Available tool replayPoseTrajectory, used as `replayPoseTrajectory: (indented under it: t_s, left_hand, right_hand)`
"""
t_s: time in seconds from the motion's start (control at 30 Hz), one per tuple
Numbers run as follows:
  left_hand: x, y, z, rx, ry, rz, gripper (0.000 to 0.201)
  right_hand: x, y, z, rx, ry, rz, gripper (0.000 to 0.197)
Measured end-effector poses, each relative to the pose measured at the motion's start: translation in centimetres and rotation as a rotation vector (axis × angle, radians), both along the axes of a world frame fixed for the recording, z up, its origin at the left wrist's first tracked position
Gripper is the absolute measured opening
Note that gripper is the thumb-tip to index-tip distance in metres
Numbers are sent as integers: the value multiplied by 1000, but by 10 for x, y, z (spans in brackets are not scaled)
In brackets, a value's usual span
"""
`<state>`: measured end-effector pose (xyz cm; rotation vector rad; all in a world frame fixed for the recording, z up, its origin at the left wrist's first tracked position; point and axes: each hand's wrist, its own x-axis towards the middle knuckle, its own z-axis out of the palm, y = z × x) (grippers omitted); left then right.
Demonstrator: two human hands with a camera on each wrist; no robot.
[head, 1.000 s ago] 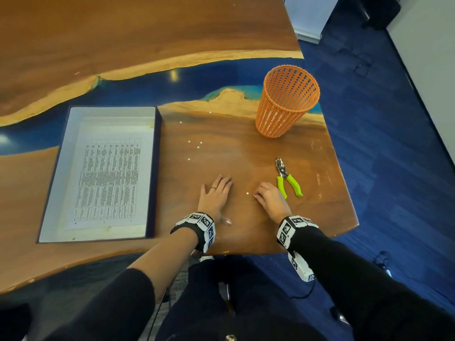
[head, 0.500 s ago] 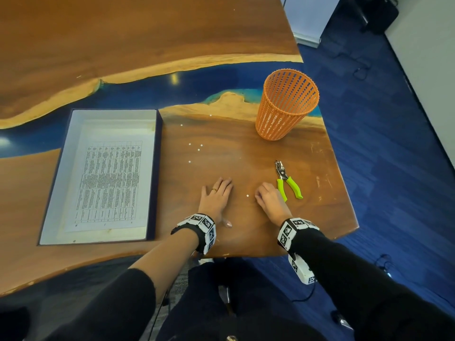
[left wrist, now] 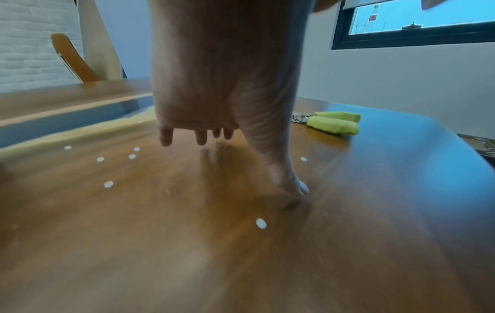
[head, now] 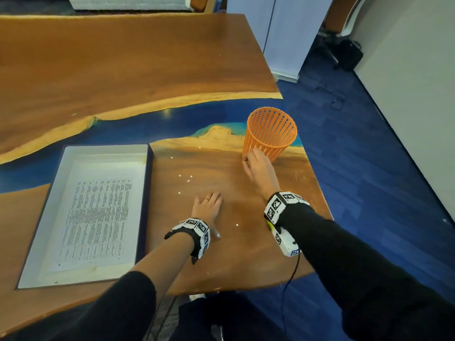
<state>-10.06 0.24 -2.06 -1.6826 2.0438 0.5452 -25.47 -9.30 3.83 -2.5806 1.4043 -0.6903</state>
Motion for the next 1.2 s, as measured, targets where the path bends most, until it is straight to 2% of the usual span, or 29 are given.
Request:
replayPoseTrajectory:
  t_s: [0.13, 0.23, 0.47, 0.67, 0.77, 0.87, 1.0, 1.1, 1.2]
  left_hand:
    - [3, -16, 4, 39, -5, 14, 123]
    - [3, -21, 4, 81, -19, -8, 121]
    - [5, -21, 1, 95, -9, -18, 119]
    - [7, -21, 2, 108, 1, -12, 118]
    - [7, -18, 2, 103, 20, -3, 116]
    - [5, -12, 2, 73, 39, 6, 114]
    - [-1, -5, 0, 35, 74, 3, 113]
    - [-6, 0, -2, 29, 100, 14, 113]
    - [-12, 7, -5, 22, 111, 26, 113]
  right_hand:
    - [3, -36, 34, -34, -82, -80, 10]
    - [-1, -60, 42, 34, -165, -184, 9]
    - [-13, -82, 45, 277, -68, -397, 24]
    - [-18, -82, 47, 304, -126, -441, 14]
    - [-20, -80, 46, 212, -170, -412, 8]
    - [-16, -68, 47, 77, -181, -283, 5]
    - [0, -38, 31, -56, -39, -97, 5]
    - [8, -6, 0, -4, 48, -7, 4]
    - [7, 27, -36, 194, 98, 4, 6]
